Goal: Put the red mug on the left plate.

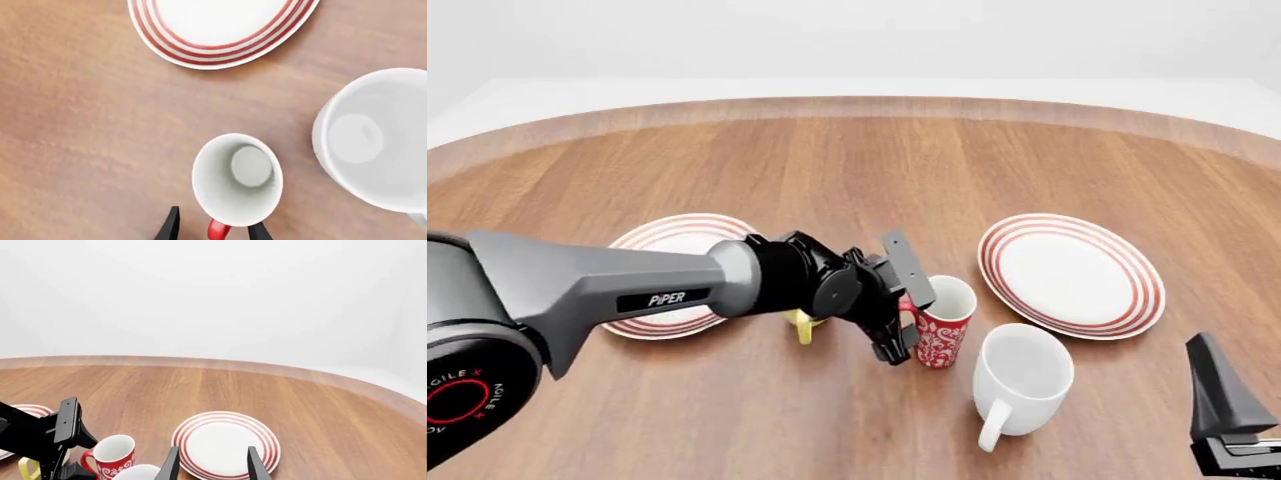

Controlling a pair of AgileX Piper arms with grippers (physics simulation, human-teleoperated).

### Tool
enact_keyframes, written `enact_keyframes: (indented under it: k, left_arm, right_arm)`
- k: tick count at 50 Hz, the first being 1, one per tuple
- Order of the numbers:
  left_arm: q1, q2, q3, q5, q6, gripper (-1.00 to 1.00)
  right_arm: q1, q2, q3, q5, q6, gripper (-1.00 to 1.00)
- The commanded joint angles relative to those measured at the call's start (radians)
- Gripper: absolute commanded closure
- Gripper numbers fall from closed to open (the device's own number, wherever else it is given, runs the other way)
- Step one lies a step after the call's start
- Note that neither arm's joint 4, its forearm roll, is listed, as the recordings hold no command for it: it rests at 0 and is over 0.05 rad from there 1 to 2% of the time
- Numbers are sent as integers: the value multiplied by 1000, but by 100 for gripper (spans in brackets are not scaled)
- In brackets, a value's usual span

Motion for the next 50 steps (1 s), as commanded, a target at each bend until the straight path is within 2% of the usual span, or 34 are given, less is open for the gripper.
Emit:
enact_keyframes:
  k: [1, 5, 6, 27, 42, 50]
  left_arm:
    - [8, 26, -28, 3, -5, -100]
    - [-4, 19, -14, -5, -16, -100]
    - [-4, 19, -13, -7, -14, 100]
    - [-15, -20, 5, -18, -41, 100]
    - [-3, -86, 9, -36, -85, 100]
    - [8, -123, 41, -64, -108, 100]
  right_arm:
    - [-2, 0, 1, 0, 0, -100]
    - [-2, 0, -1, 1, 1, -100]
    - [-3, 0, -1, 1, 1, -100]
    - [-4, 0, 2, -4, -1, -100]
    - [0, 0, 1, -8, -7, -100]
    - [2, 0, 8, -15, -16, -100]
